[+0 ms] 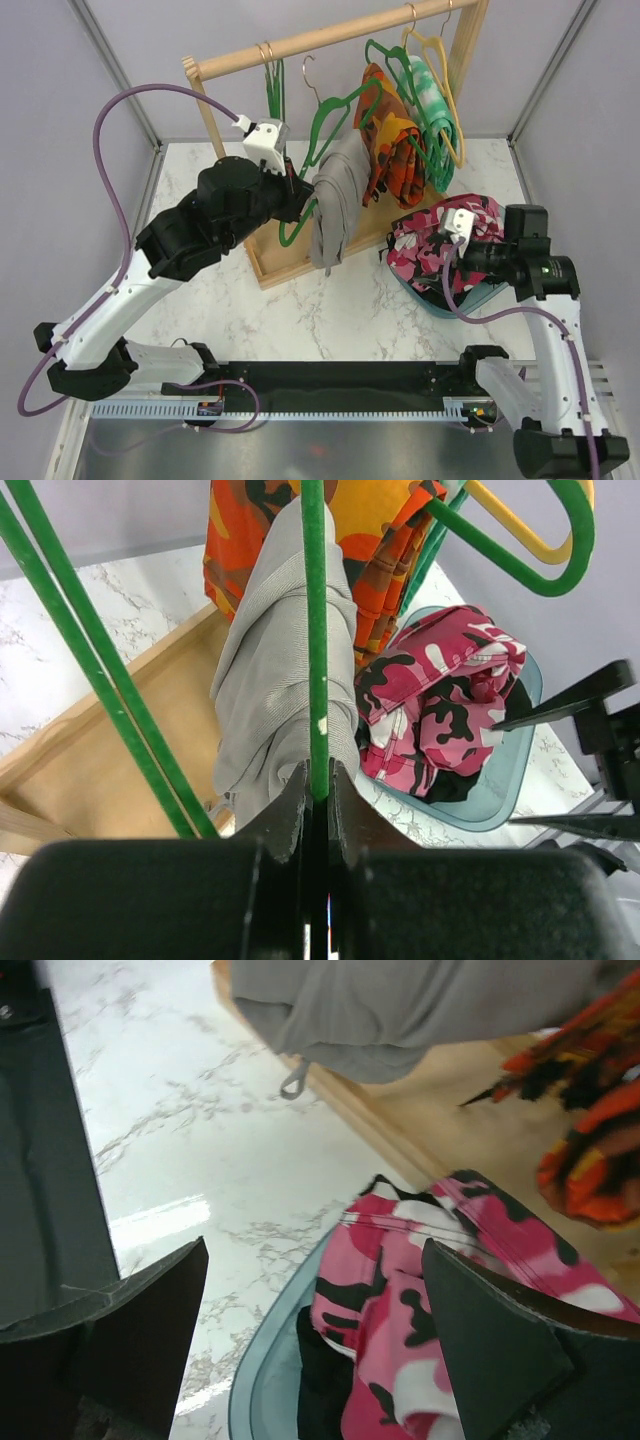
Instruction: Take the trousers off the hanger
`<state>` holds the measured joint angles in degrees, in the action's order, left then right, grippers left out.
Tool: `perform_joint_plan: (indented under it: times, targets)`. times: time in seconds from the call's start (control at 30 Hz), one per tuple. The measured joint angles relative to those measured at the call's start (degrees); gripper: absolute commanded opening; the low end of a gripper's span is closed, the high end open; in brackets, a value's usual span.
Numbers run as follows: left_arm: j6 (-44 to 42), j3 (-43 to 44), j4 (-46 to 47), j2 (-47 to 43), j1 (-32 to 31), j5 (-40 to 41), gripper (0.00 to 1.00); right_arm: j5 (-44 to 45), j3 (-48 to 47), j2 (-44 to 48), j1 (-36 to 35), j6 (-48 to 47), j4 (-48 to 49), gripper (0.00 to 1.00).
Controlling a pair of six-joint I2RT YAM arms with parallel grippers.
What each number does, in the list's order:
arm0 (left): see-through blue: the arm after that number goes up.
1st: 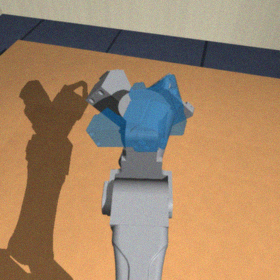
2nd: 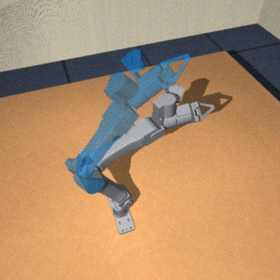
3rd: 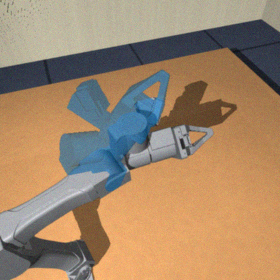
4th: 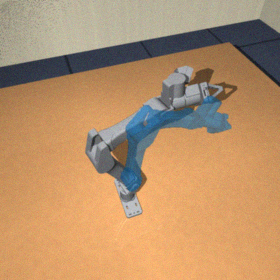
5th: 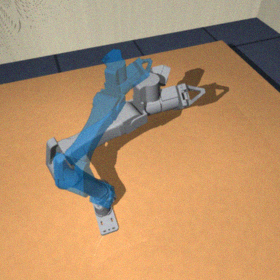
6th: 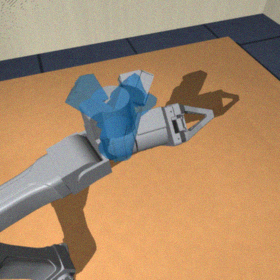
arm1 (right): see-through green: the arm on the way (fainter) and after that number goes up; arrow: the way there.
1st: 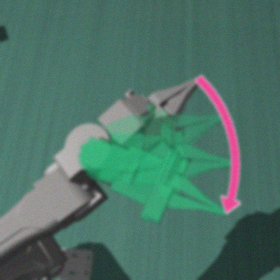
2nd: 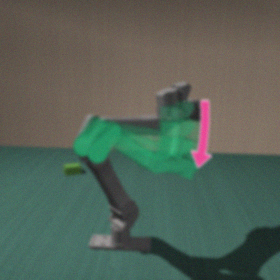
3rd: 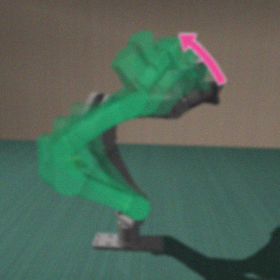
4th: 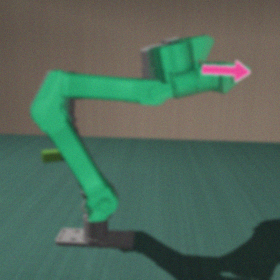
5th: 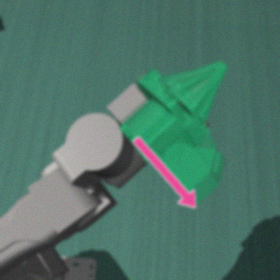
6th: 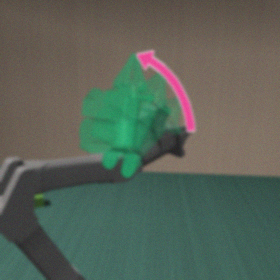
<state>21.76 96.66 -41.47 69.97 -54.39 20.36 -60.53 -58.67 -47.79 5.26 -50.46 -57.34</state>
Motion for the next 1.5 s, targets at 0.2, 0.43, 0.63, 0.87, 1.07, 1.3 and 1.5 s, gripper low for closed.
perform_joint_plan:
  times: [0.2, 0.43, 0.63, 0.87, 1.07, 1.3, 1.5]
  targets:
    - [1.77, -1.88, 0.07, -0.42, 0.00, -0.15, 0.02, 14.38, -0.52, -3.56, -22.32, 6.62, 8.26, 0.95]
    - [3.45, -4.59, 0.24, -1.55, 0.00, -0.13, 0.02, 33.00, -9.35, -14.03, -40.83, 18.73, 21.90, 0.98]
    - [4.33, -5.77, 1.07, -2.51, 0.00, -0.13, 0.02, 43.23, -11.54, -19.52, -47.12, 28.81, 32.92, 0.98]
    - [4.61, -5.95, 1.42, -3.28, 0.00, -0.98, 0.02, 50.01, -14.36, -24.41, -47.80, 37.90, 38.93, 0.97]
    - [4.63, -6.34, 1.53, -4.07, 0.00, -1.05, 0.02, 54.99, -15.10, -25.88, -47.80, 39.65, 40.22, 0.84]
    - [4.63, -7.89, 2.29, -5.40, 0.00, -1.03, 0.02, 56.39, -15.45, -25.92, -47.63, 37.97, 40.24, 0.38]
    - [4.70, -10.21, 2.86, -6.71, 0.00, -1.07, 0.02, 52.63, -17.64, -26.47, -44.11, 36.72, 39.32, 0.00]
